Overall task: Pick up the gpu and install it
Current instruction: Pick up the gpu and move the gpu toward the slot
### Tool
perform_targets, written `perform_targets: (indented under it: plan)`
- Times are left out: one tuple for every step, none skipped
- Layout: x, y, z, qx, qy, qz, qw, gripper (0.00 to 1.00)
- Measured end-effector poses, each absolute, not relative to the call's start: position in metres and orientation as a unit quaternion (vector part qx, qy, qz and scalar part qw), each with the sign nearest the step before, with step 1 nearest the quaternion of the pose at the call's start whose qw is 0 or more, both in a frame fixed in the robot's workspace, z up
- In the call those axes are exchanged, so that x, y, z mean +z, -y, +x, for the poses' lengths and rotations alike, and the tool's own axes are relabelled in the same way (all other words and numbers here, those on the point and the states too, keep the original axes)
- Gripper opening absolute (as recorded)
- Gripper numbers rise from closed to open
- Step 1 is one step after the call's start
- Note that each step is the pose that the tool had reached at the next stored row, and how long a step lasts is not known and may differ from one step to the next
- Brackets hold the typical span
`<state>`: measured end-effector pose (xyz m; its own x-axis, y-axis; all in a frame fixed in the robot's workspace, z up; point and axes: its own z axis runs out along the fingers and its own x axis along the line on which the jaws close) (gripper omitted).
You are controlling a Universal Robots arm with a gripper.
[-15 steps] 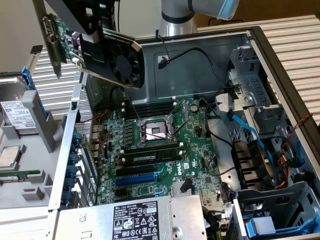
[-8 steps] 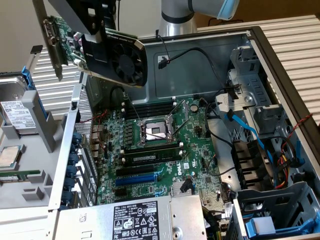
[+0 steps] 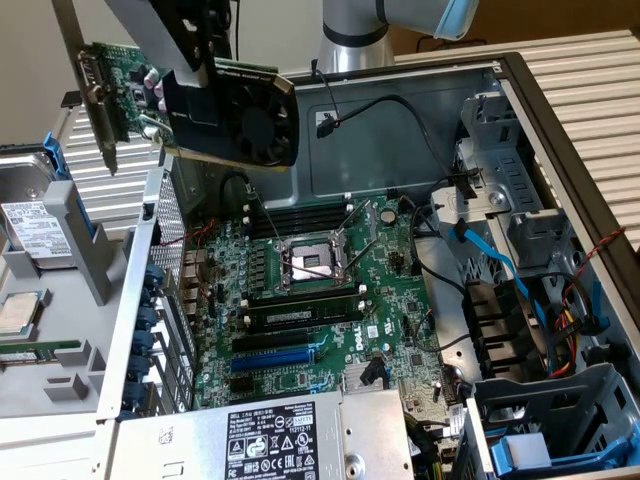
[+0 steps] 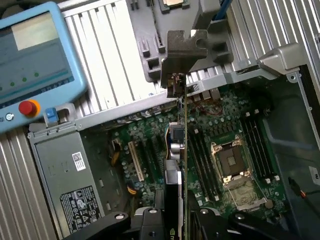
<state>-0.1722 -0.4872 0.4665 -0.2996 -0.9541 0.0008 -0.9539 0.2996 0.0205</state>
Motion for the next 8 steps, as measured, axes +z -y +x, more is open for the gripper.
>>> perform_targets:
  plan:
    - [0.4663,0.4872,-0.1722,-0.008,0.801,0.598,0.006,0.27]
    - [0.4663,0.4872,-0.1722,-0.008,0.796,0.605,0.006,0.27]
    - [0.4662,0.4872,-0.1721,-0.008,0.79,0.613,0.006,0.27]
    - [0.4661,0.4872,-0.1722,-0.008,0.784,0.62,0.006,0.27]
    - [0.466,0.4872,-0.1722,-0.008,0.779,0.627,0.006,0.27]
    - [0.4659,0.4872,-0.1721,-0.008,0.773,0.634,0.006,0.27]
    - [0.4657,0.4872,-0.1722,-0.008,0.768,0.641,0.006,0.27]
    - [0.4656,0.4872,-0.1721,-0.008,0.762,0.648,0.006,0.27]
